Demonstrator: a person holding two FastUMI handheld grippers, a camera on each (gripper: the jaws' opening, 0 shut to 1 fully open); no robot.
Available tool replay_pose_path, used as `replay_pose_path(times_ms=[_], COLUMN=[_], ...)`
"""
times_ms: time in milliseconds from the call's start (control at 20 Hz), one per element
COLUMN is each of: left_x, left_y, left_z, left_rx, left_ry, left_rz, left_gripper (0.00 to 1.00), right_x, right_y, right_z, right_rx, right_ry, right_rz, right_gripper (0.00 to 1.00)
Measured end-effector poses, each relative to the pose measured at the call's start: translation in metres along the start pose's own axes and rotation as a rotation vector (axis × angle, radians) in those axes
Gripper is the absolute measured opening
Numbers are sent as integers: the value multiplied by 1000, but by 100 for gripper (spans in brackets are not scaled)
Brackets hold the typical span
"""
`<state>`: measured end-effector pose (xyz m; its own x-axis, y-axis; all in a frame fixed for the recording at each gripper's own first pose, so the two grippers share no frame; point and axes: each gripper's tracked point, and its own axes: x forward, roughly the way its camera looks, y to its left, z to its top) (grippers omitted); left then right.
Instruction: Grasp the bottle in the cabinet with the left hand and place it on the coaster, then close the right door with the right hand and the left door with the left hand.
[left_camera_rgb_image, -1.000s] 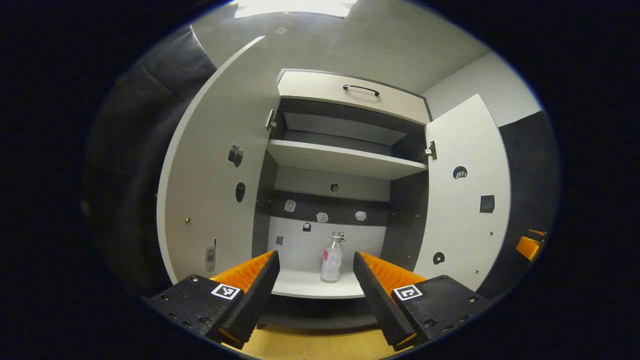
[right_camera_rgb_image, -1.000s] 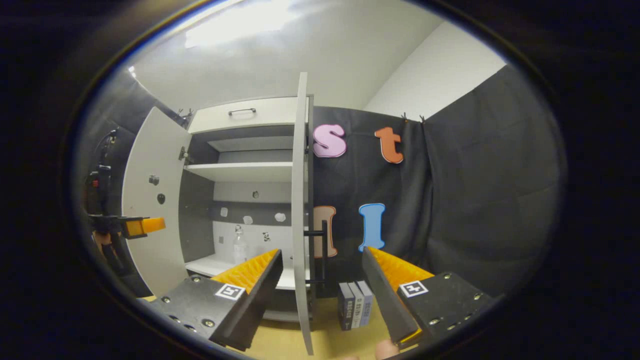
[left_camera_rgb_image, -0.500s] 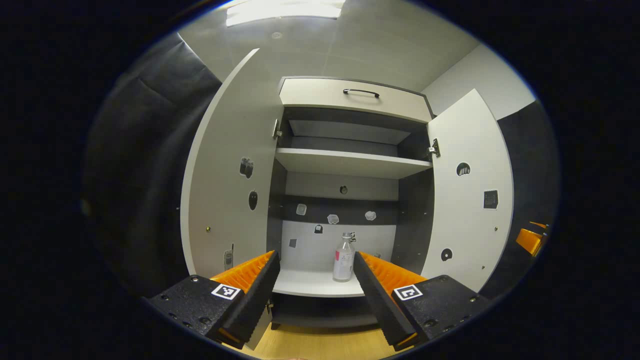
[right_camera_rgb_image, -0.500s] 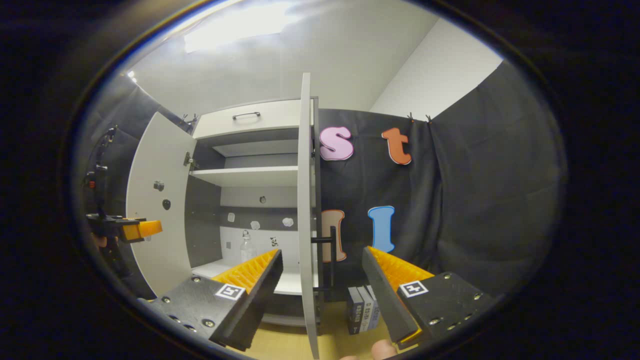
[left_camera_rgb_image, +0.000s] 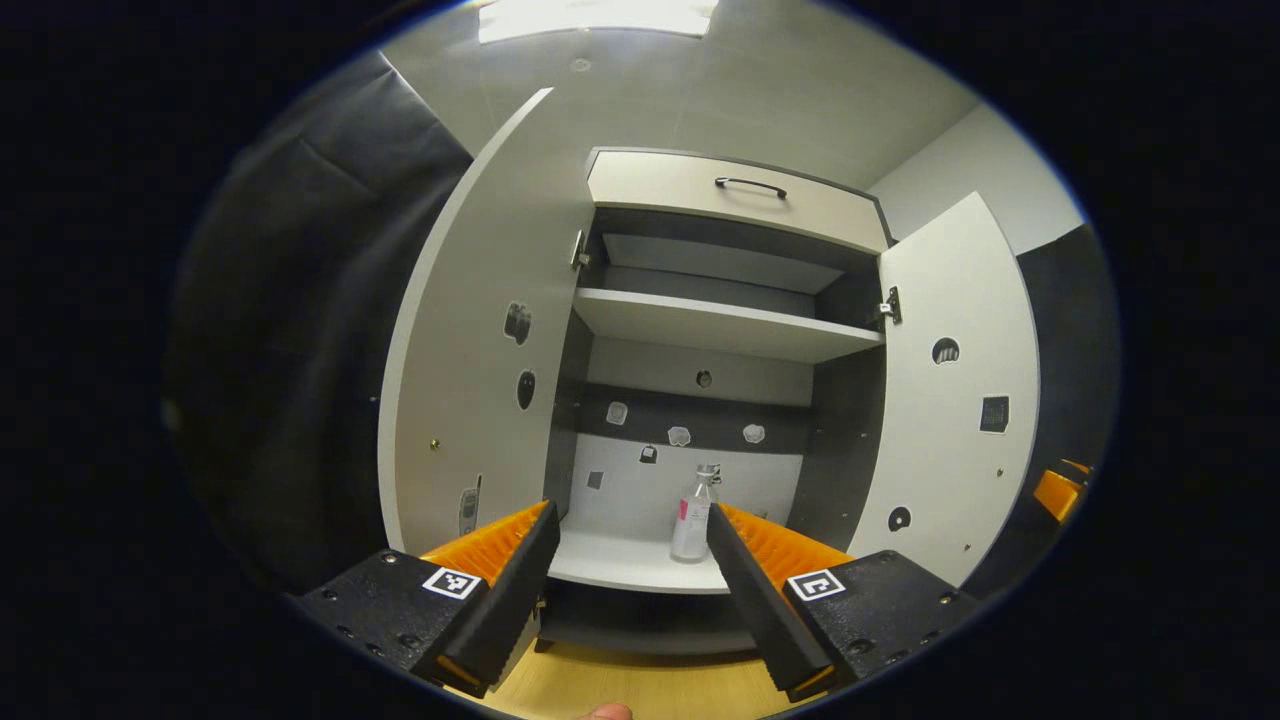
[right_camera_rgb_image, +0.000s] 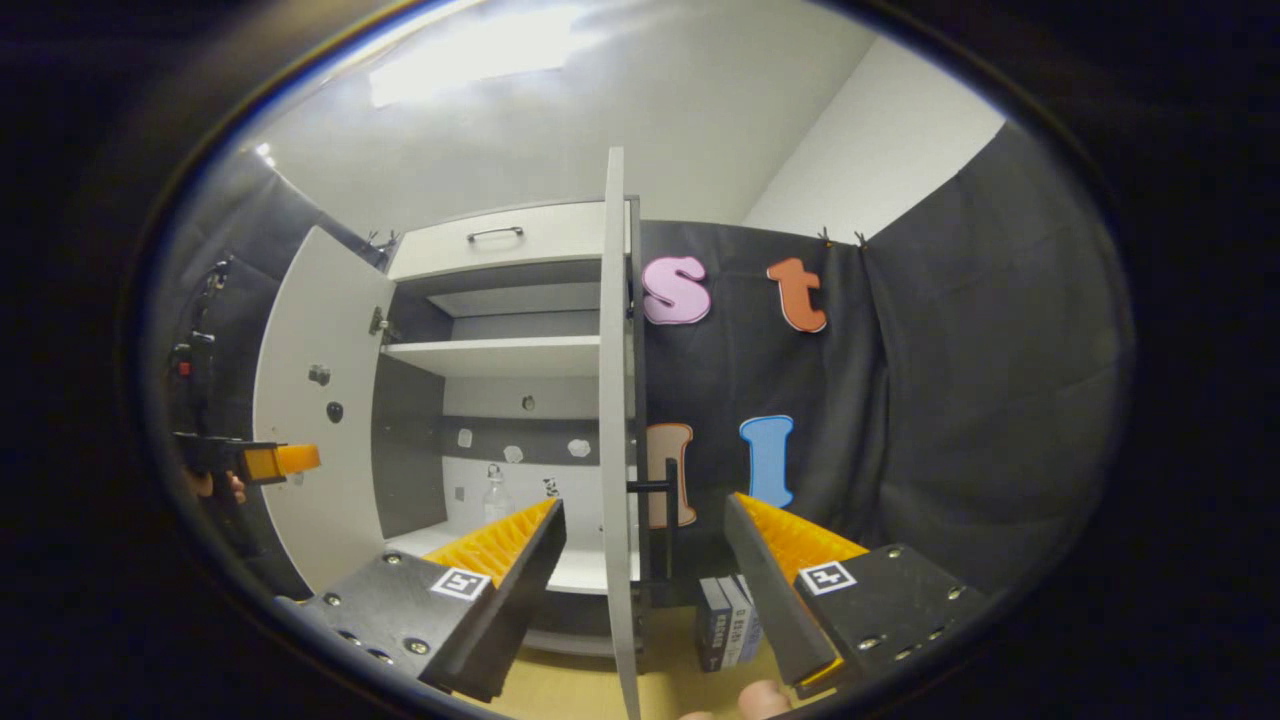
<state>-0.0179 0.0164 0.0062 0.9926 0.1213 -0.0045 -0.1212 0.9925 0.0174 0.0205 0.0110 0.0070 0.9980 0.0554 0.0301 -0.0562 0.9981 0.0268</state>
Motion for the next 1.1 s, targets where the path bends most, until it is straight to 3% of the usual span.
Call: replay_pose_path(times_ms=[450, 800, 900, 1100], left_x=[39, 125, 154, 209], left_y=[-19, -46, -57, -79], left_z=[-14, -35, -44, -64], left_rx=[30, 57, 61, 42], left_ry=[21, 24, 30, 57], left_rz=[-44, -97, -128, -187], left_gripper=[95, 96, 96, 96], right_x=[14, 26, 27, 28], right_y=[-12, -46, -60, -86], right_z=[-4, -7, -9, -14], right_rx=[-5, -32, -45, -73], right_ry=[3, 8, 11, 25], right_rz=[-23, -100, -136, -202], right_gripper=[94, 96, 93, 96])
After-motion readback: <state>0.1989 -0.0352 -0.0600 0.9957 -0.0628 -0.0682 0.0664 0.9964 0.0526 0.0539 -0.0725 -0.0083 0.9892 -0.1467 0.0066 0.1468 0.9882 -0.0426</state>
